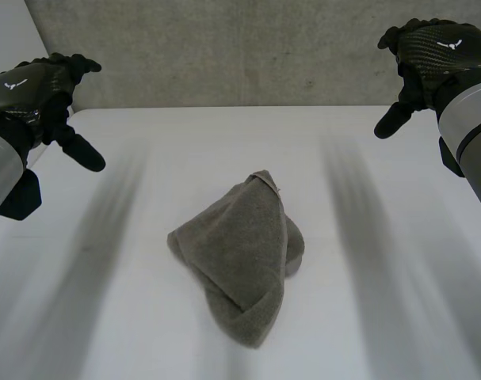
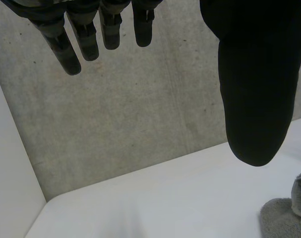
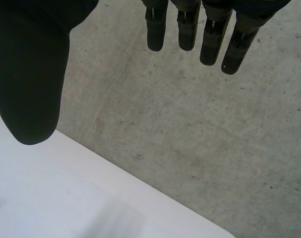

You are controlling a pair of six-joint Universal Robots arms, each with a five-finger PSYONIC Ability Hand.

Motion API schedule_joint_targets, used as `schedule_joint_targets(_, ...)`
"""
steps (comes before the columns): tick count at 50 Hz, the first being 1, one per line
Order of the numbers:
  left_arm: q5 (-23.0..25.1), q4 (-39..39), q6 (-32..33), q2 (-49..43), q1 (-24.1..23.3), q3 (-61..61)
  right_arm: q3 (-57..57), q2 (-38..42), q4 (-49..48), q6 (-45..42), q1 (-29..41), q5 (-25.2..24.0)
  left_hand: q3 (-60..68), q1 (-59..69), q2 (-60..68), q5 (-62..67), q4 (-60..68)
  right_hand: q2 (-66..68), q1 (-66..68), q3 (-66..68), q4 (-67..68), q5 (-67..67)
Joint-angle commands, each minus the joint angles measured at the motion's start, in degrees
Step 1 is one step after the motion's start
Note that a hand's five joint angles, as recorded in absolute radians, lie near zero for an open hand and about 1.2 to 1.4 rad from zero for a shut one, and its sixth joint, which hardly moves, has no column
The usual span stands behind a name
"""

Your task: Fold the laundry

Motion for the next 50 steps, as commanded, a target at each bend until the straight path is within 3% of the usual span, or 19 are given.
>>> schedule_joint_targets(1,0.3,0.3,-0.1,0.0,-0.1,-0.8,0.1,0.0,-0.3,-0.7,0.1,-1.1,0.8,0.3,1.0,-1.3,0.8,-3.1,-2.2,-2.1,-3.3,-3.2)
schedule_joint_targets(5,0.5,0.7,-0.2,0.0,-0.7,-2.1,0.6,0.4,0.1,-5.5,-0.1,-6.2,0.6,0.2,0.9,-1.5,0.7,-3.1,-2.2,-2.1,-3.3,-3.2)
schedule_joint_targets(7,0.5,1.0,-0.3,-0.3,-0.8,-2.7,1.6,2.3,-0.2,-18.1,-0.3,-16.7,0.3,-0.2,0.5,-1.8,0.3,-3.1,-2.2,-2.1,-3.3,-3.2)
schedule_joint_targets(8,0.4,1.7,-0.8,-0.9,-1.0,-3.4,1.6,2.3,-0.2,-18.1,-0.3,-16.8,0.3,-0.2,0.5,-1.8,0.3,-3.1,-2.2,-2.1,-3.3,-3.2)
schedule_joint_targets(11,0.4,3.2,-1.9,-1.4,-1.3,-4.4,2.4,5.2,-0.5,-32.6,-0.8,-27.1,0.3,-0.2,0.5,-1.8,0.3,-3.1,-2.2,-2.1,-3.3,-3.2)
schedule_joint_targets(14,0.4,7.5,-5.4,-5.9,-2.6,-7.2,1.3,9.9,-0.9,-38.7,-0.3,-31.3,0.3,-0.2,0.5,-1.8,0.3,-3.1,-2.2,-2.1,-3.3,-3.2)
schedule_joint_targets(16,0.6,11.1,-7.2,-11.0,-5.2,-8.0,0.3,12.8,-1.1,-40.3,-0.2,-32.3,0.8,0.3,1.0,-1.3,0.8,-3.1,-2.2,-2.1,-3.3,-3.2)
schedule_joint_targets(23,0.6,13.4,-7.8,-22.3,-8.1,-7.3,-2.9,22.3,-3.0,-42.6,0.8,-33.8,1.1,0.7,1.4,-1.0,1.2,-3.1,-2.2,-2.1,-3.3,-3.2)
schedule_joint_targets(30,0.6,16.3,-7.5,-29.3,-11.1,-5.5,-2.6,29.7,-14.7,-47.1,3.0,-35.3,4.5,4.0,4.7,2.4,4.5,-1.7,-0.8,-0.7,-1.8,-1.8)
schedule_joint_targets(33,0.7,17.9,-7.3,-30.3,-11.7,-4.9,-2.7,31.7,-18.0,-47.3,3.3,-36.6,10.6,10.1,10.8,8.4,10.6,9.3,10.2,10.3,9.1,9.1)
schedule_joint_targets(36,0.8,19.9,-7.3,-31.7,-12.5,-4.0,-3.1,33.7,-19.4,-47.0,3.4,-37.4,23.8,23.3,24.0,21.7,23.8,33.7,34.6,34.7,33.6,33.6)
schedule_joint_targets(37,1.4,21.0,-7.2,-32.9,-13.1,-3.5,-3.1,33.7,-19.4,-47.0,3.4,-37.4,35.3,34.9,35.6,33.2,35.4,33.8,34.7,34.8,33.7,33.7)
schedule_joint_targets(38,1.8,21.5,-7.2,-33.5,-13.3,-2.9,-3.0,33.7,-19.3,-46.8,3.4,-37.3,52.3,51.8,52.5,50.1,52.3,52.0,52.9,53.0,51.8,51.9)
schedule_joint_targets(39,1.8,21.5,-7.2,-33.5,-13.3,-2.8,-2.7,33.3,-18.9,-46.4,3.4,-37.1,52.4,52.0,52.7,50.3,52.5,66.7,67.7,67.8,66.6,66.6)
schedule_joint_targets(41,2.2,21.8,-6.3,-33.6,-13.4,-1.3,-2.0,32.7,-18.8,-45.7,3.5,-37.0,70.2,69.7,70.4,68.1,70.2,66.9,67.8,67.9,66.7,66.8)
schedule_joint_targets(44,2.2,21.7,-4.5,-33.2,-13.4,0.3,0.6,28.8,-18.7,-41.7,3.4,-36.4,70.2,69.8,70.5,68.1,70.3,66.9,67.8,67.9,66.7,66.8)
schedule_joint_targets(47,2.4,21.2,3.7,-30.9,-13.4,6.0,4.5,20.4,-17.4,-31.6,2.6,-35.4,70.2,69.8,70.5,68.1,70.3,66.9,67.8,67.9,66.7,66.8)
schedule_joint_targets(50,2.7,21.2,5.8,-29.6,-13.2,9.2,5.9,14.3,-13.5,-24.6,1.3,-33.9,70.2,69.8,70.5,68.1,70.3,66.9,67.8,67.9,66.7,66.8)
